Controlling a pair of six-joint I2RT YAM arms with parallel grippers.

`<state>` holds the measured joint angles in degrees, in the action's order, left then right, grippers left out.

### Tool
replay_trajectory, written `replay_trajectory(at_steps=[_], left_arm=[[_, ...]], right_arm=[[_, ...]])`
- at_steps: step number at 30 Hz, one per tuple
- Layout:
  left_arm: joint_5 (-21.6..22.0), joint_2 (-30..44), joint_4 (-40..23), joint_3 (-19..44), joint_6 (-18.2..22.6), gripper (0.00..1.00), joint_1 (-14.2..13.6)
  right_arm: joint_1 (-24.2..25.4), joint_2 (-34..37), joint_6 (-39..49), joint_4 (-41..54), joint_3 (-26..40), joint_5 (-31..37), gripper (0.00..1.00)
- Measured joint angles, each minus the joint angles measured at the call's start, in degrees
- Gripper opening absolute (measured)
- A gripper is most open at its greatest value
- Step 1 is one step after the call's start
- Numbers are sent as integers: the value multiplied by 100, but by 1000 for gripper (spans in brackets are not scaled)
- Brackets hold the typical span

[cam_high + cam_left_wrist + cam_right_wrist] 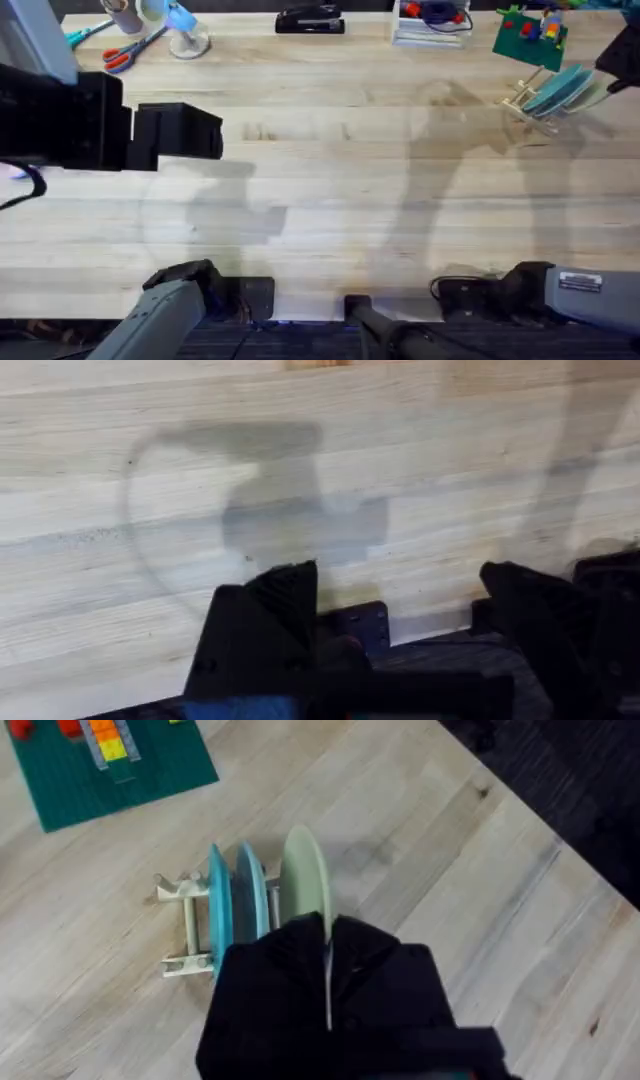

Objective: Pick up the plates from the table one by one and place each into a slot on the dish rack.

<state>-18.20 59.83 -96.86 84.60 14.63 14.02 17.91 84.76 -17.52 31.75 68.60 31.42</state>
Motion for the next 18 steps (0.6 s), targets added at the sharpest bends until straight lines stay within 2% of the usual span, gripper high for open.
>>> replay_trajectory(at_steps=[18], left_arm=[[0, 0, 1, 0, 0, 993, 0]], right_arm=[[113, 136, 0, -153, 0, -190, 28]])
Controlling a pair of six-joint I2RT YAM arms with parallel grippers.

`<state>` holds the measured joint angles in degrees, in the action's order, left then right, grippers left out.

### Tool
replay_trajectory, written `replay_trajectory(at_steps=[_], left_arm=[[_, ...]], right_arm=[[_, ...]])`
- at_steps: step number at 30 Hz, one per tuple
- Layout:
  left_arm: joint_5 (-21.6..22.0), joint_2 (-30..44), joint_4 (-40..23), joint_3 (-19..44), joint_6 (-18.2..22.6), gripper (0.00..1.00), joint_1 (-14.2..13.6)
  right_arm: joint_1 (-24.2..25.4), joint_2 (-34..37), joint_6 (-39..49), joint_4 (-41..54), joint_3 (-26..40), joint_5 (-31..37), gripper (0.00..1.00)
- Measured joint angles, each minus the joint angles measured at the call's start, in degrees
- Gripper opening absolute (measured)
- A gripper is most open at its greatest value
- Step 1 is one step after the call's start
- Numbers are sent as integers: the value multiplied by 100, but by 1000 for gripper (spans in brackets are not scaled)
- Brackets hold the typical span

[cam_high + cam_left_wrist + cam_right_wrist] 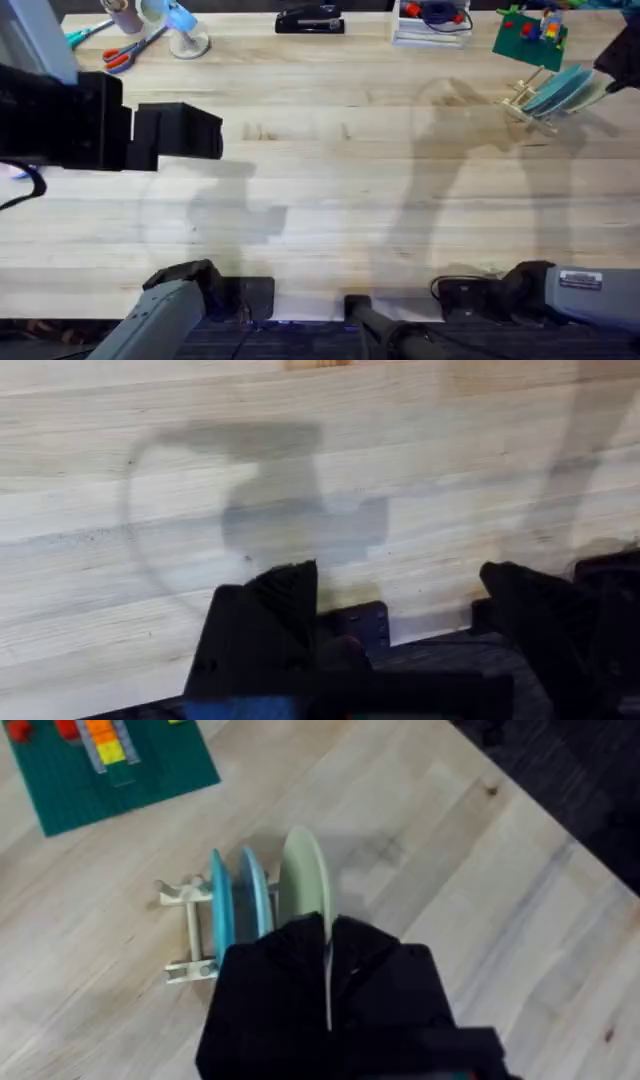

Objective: Pick up the plates from the table one by one and place each into a slot on the dish rack.

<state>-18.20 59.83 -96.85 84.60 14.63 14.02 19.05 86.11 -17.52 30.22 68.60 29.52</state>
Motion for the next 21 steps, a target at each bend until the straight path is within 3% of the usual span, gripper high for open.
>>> replay_trajectory(at_steps=[21], left_arm=[[0, 1, 1, 0, 0, 993, 0]], right_arm=[[66, 364, 2, -103, 0, -199, 28]])
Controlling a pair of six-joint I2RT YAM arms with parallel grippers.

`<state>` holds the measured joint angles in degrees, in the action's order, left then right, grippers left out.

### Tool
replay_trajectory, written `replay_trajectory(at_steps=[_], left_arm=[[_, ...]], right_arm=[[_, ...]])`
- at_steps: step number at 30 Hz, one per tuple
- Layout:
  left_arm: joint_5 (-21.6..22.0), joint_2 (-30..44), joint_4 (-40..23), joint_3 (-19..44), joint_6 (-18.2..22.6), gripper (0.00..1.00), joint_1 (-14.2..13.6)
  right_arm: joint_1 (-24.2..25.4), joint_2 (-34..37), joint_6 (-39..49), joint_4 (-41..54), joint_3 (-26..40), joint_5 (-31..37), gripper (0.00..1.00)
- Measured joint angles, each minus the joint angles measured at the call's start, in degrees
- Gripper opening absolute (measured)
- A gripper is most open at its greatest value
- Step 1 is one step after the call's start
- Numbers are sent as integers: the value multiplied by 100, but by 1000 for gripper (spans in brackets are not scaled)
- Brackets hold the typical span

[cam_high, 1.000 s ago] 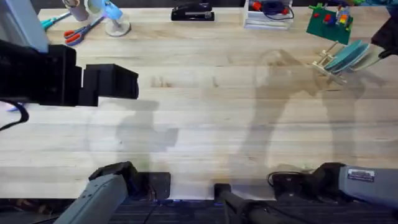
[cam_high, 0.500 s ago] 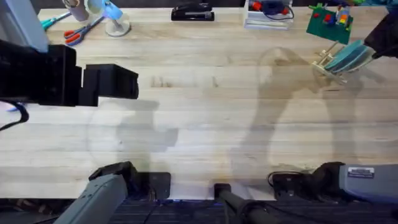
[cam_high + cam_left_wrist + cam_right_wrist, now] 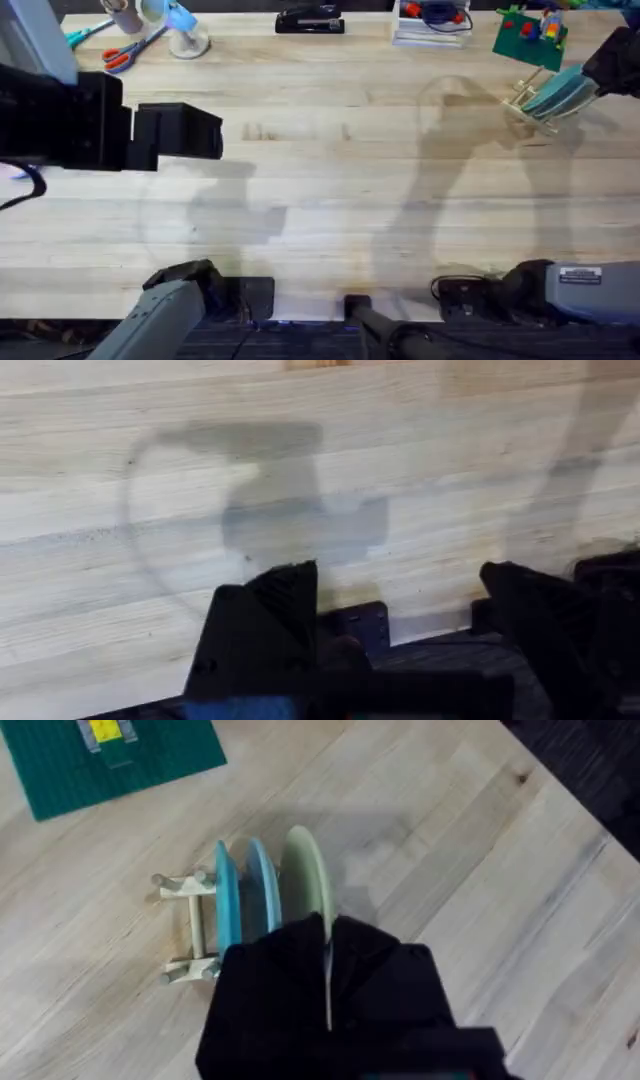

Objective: Pick up the plates from the table one by one and place each into a slot on the dish rack.

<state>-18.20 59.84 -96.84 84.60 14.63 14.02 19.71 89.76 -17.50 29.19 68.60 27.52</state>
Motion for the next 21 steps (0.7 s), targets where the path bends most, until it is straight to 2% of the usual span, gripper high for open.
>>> replay_trajectory(at_steps=[21], left_arm=[[0, -1, -1, 0, 0, 993, 0]], right_arm=[[37, 0, -1, -2, 0, -100, 38]])
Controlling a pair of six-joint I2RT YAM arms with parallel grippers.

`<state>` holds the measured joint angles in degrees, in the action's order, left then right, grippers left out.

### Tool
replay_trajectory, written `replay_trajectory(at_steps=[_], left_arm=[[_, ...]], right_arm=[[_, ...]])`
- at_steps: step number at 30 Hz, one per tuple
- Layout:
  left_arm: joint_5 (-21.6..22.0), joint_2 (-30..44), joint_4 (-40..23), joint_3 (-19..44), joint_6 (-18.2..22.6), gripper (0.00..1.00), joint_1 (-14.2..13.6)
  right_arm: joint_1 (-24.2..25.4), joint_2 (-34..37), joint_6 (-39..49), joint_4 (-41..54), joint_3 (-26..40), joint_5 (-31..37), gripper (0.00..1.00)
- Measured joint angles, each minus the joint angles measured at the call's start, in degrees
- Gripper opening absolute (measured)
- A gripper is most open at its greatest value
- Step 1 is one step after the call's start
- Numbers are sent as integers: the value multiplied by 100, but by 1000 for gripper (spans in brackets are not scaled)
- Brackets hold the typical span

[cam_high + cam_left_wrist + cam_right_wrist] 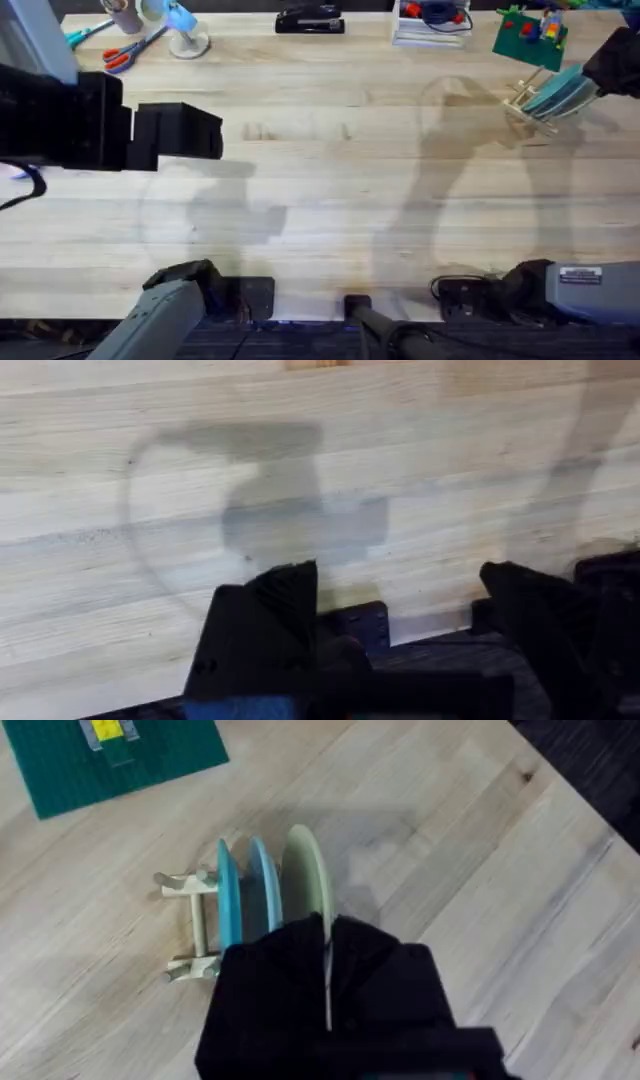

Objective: Pick up the plates from the table one by one and place each into a slot on the dish rack.

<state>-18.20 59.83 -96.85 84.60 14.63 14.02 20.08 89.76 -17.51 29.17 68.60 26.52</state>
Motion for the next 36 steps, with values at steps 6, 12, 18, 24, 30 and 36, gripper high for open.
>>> replay_trajectory(at_steps=[6, 12, 18, 24, 30, 36], left_arm=[[0, 1, 0, 0, 0, 993, 0], [0, 0, 1, 0, 0, 993, 0], [0, 0, 0, 0, 0, 993, 0], [0, 1, 0, 0, 0, 993, 0], [0, 0, 1, 0, 0, 992, 0], [0, 0, 0, 0, 0, 993, 0]], right_arm=[[0, 0, 0, -2, 0, -16, 110], [0, 15, 0, -13, 0, -28, 130], [0, 15, 1, -42, 0, -28, 172], [0, 15, 2, -48, 0, -28, 204], [0, -96, 2, -46, 0, -35, 215], [-7, -613, 2, 27, 0, -44, 278]])
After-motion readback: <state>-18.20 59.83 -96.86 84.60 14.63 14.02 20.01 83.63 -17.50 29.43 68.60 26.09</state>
